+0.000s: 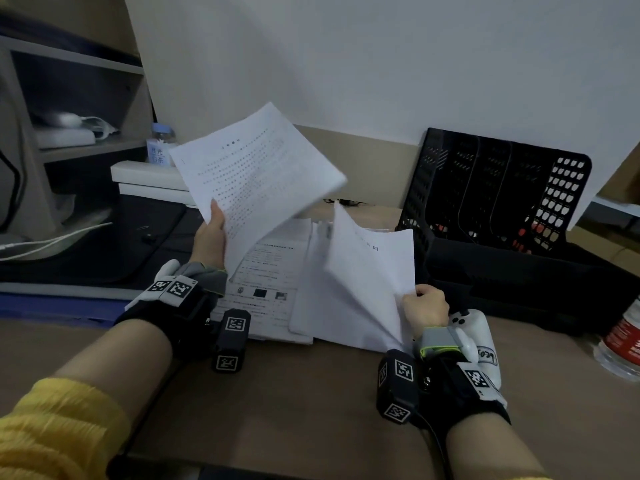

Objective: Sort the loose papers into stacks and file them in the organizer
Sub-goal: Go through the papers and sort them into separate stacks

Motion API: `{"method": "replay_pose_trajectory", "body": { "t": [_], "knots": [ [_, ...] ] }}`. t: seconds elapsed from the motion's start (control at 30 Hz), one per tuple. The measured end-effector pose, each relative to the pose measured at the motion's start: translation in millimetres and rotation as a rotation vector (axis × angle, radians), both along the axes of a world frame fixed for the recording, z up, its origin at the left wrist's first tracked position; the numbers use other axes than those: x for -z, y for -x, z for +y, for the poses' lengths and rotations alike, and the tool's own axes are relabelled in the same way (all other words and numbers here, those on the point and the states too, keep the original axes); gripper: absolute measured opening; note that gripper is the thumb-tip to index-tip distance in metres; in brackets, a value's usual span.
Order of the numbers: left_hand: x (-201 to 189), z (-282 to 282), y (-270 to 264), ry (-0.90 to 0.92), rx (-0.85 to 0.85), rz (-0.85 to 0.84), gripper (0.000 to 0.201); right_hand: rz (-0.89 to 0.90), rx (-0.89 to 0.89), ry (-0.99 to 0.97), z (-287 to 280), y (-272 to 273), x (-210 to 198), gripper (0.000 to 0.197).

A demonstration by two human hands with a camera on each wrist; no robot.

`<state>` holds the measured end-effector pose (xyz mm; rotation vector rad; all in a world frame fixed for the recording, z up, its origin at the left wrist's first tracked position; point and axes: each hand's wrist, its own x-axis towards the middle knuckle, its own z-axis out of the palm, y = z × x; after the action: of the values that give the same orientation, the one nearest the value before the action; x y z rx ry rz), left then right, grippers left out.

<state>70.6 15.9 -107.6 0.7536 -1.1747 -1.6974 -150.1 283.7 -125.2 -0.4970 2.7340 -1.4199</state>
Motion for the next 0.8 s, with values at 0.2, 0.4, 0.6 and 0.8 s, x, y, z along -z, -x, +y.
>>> {"method": "replay_pose_trajectory", "body": {
  "t": [0.2, 0.4, 0.6, 0.8],
  "knots": [
    [-26.1, 27.9, 2.9, 0.146, -0.024, -0.126, 0.063, -0.034, -0.046, -0.001, -0.8, -0.2, 0.4, 0.034],
    [-34.3, 49.3, 25.1, 0.311, 0.106, -0.277, 0.054, 0.285, -0.07, 0.156, -5.1, 3.4, 4.0, 0.03],
    [-30.1, 71.7, 44.5, 0.285, 0.218, -0.365, 0.046, 0.168, -0.13, 0.477, -5.2, -7.0, -5.2, 0.037],
    [-22.7, 78.8, 49.0, 0.311, 0.27, -0.525, 0.05, -0.491, -0.439, 0.743, -9.1, -9.7, -4.2, 0.03]
  ]
}}
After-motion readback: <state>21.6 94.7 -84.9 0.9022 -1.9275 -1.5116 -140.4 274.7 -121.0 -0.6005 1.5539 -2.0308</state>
